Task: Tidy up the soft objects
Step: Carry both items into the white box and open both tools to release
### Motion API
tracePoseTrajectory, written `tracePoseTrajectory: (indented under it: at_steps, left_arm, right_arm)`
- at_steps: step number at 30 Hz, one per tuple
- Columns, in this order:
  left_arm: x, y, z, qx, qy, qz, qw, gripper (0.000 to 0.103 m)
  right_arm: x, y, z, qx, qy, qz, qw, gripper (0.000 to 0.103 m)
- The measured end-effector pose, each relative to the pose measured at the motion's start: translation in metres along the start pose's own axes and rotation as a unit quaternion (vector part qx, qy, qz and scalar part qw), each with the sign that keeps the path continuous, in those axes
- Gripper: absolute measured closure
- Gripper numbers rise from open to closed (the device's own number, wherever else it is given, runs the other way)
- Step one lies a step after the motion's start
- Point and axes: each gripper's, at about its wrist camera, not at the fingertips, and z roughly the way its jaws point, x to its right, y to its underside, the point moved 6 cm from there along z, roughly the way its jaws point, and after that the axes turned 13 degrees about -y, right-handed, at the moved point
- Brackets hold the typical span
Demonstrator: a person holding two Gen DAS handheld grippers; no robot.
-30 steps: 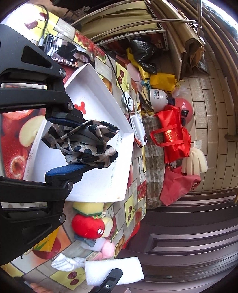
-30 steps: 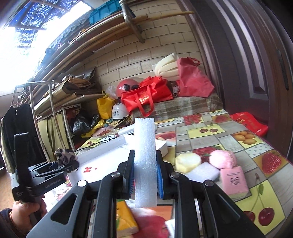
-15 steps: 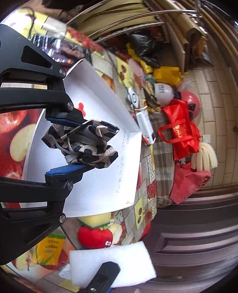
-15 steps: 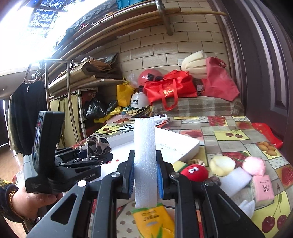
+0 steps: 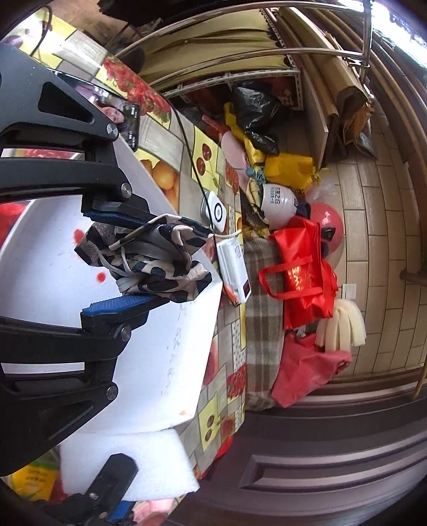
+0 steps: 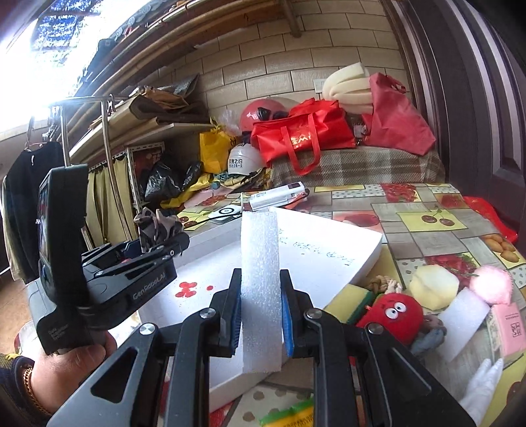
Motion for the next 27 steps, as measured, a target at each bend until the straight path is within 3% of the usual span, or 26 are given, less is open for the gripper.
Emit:
tracePoseTrajectory:
  at_steps: [13, 18, 20, 21, 22, 23, 24, 27]
  left_arm:
    - [0.002, -0.011, 0.047, -0.026, -0.014, -0.001, 0.9996, 0.066]
    - [-0.003, -0.011, 0.044, -0.02, -0.019, -0.014, 0.9995, 0.064]
    - [-0.007, -0.013, 0.042, -0.013, -0.026, -0.023, 0.9993, 0.049]
    - [-0.01, -0.013, 0.04, -0.007, -0.026, -0.029, 0.9992, 0.041]
    - [-0.012, -0.014, 0.038, -0.002, -0.029, -0.035, 0.999, 0.023]
    - [-0.014, -0.015, 0.035, 0.005, -0.031, -0.041, 0.9987, 0.012]
    - [-0.016, -0.016, 0.033, 0.01, -0.029, -0.046, 0.9985, 0.009]
    - [-0.02, -0.016, 0.028, 0.023, -0.031, -0.055, 0.9977, 0.002]
  right_arm:
    - [0.007, -0.015, 0.042, -0.002, 0.03, 0.007, 1.0, 0.084]
    - [0.02, -0.012, 0.053, -0.03, 0.024, 0.039, 0.998, 0.083]
    - [0.022, -0.01, 0.055, -0.04, 0.03, 0.044, 0.998, 0.082]
    - [0.022, -0.01, 0.056, -0.043, 0.033, 0.044, 0.998, 0.066]
    - [0.022, -0.01, 0.055, -0.042, 0.038, 0.043, 0.997, 0.032]
    - [0.021, -0.01, 0.054, -0.04, 0.039, 0.043, 0.998, 0.017]
    - [0.02, -0.01, 0.052, -0.037, 0.04, 0.04, 0.998, 0.003]
    - [0.018, -0.014, 0.052, -0.029, 0.041, 0.032, 0.998, 0.001]
